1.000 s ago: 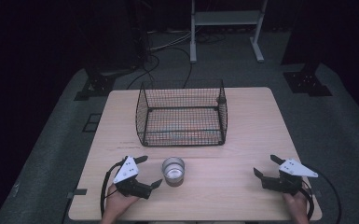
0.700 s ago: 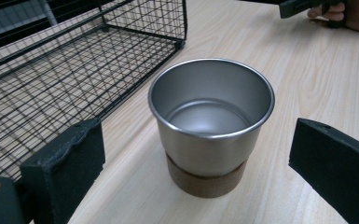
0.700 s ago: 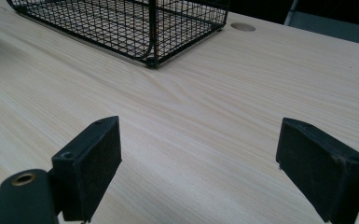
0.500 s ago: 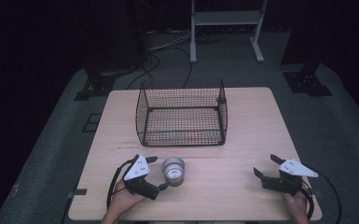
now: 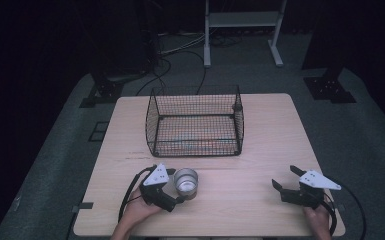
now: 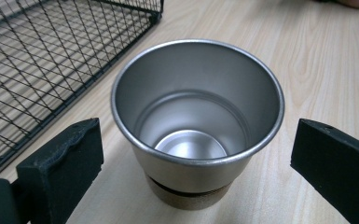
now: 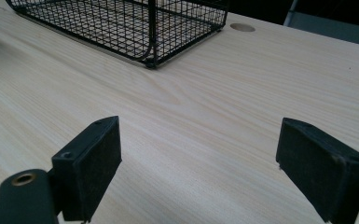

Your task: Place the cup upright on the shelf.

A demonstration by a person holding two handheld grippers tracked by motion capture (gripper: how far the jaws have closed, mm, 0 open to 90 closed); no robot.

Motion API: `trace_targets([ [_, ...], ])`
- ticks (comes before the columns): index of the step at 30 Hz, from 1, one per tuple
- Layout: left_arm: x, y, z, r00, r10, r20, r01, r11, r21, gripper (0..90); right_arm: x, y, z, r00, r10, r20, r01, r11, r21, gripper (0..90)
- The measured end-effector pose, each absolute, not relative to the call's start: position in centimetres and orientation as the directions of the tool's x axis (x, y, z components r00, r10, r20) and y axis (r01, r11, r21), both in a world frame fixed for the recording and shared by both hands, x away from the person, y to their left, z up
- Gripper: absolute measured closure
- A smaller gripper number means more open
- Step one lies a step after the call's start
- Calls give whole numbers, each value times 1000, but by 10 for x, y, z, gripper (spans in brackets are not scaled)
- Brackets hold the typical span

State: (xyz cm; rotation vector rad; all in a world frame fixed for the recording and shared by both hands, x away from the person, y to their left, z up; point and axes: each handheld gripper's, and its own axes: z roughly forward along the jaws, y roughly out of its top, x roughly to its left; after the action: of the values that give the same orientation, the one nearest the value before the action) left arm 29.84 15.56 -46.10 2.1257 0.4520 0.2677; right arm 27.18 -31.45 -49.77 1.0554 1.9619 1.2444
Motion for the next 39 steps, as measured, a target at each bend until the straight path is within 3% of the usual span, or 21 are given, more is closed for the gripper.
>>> trace_targets([
  [11, 308, 142, -462, 916, 401, 23, 226, -562, 796, 16, 272, -314, -498, -519, 853, -60, 311, 253, 916, 133],
  [22, 314, 138, -464, 922, 388, 15, 233, -585, 777, 79, 272, -314, -498, -520, 852, -61, 309, 254, 917, 133],
  [28, 315, 138, -465, 927, 375, 9, 234, -597, 768, 168, 272, -314, -498, -519, 852, -61, 308, 254, 917, 133],
  [39, 317, 135, -461, 931, 364, 10, 234, -618, 751, 179, 272, -314, -498, -520, 852, -63, 307, 256, 917, 133],
])
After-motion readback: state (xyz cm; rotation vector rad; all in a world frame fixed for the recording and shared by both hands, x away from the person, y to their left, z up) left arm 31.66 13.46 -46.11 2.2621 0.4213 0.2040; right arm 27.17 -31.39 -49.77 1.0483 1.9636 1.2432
